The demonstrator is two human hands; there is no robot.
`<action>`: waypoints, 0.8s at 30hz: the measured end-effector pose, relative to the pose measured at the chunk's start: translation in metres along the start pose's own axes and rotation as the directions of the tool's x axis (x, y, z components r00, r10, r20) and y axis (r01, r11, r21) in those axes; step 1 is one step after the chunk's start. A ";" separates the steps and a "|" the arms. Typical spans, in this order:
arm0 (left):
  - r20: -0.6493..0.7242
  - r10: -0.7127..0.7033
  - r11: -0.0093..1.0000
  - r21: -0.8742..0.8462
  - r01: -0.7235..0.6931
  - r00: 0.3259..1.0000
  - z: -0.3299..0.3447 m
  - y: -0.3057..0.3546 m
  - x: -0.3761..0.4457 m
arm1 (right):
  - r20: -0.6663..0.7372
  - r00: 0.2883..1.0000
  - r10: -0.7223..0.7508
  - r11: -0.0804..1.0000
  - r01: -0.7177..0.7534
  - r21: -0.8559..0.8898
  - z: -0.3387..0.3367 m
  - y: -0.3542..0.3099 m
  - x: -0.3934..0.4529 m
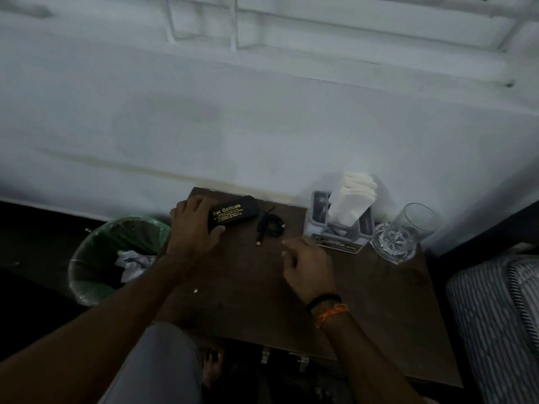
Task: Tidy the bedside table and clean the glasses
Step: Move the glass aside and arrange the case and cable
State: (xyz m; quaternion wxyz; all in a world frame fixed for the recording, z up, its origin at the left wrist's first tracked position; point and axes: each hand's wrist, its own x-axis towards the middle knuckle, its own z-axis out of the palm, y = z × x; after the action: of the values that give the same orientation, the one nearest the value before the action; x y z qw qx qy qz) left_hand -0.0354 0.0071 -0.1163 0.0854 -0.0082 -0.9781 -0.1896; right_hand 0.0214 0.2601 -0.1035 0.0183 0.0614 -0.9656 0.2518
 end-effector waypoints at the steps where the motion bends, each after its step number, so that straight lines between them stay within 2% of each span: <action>1: 0.040 0.009 1.000 0.001 -0.009 0.999 -0.002 -0.007 0.003 | 0.007 1.000 -0.025 0.999 0.025 -0.035 0.007 -0.006 0.006; 8: 0.138 0.118 0.993 -0.029 -0.115 0.983 -0.004 -0.025 0.017 | 0.015 1.000 -0.027 0.987 0.029 -0.157 0.031 -0.016 0.034; 13: 0.149 0.147 0.987 -0.080 -0.137 0.978 -0.003 -0.029 0.023 | 0.043 0.999 -0.021 0.982 0.029 -0.189 0.040 -0.009 0.045; 24: 0.152 0.137 0.986 -0.118 -0.120 0.979 0.001 -0.033 0.034 | -0.050 0.996 0.075 0.965 -0.085 -0.249 0.048 -0.006 0.059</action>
State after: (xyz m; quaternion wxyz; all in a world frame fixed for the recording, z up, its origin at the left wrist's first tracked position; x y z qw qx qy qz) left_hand -0.0701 -0.0234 -0.1233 0.0183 -0.0912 -0.9675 -0.2353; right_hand -0.0365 0.2250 -0.1387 0.0349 0.0145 -0.9909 0.1295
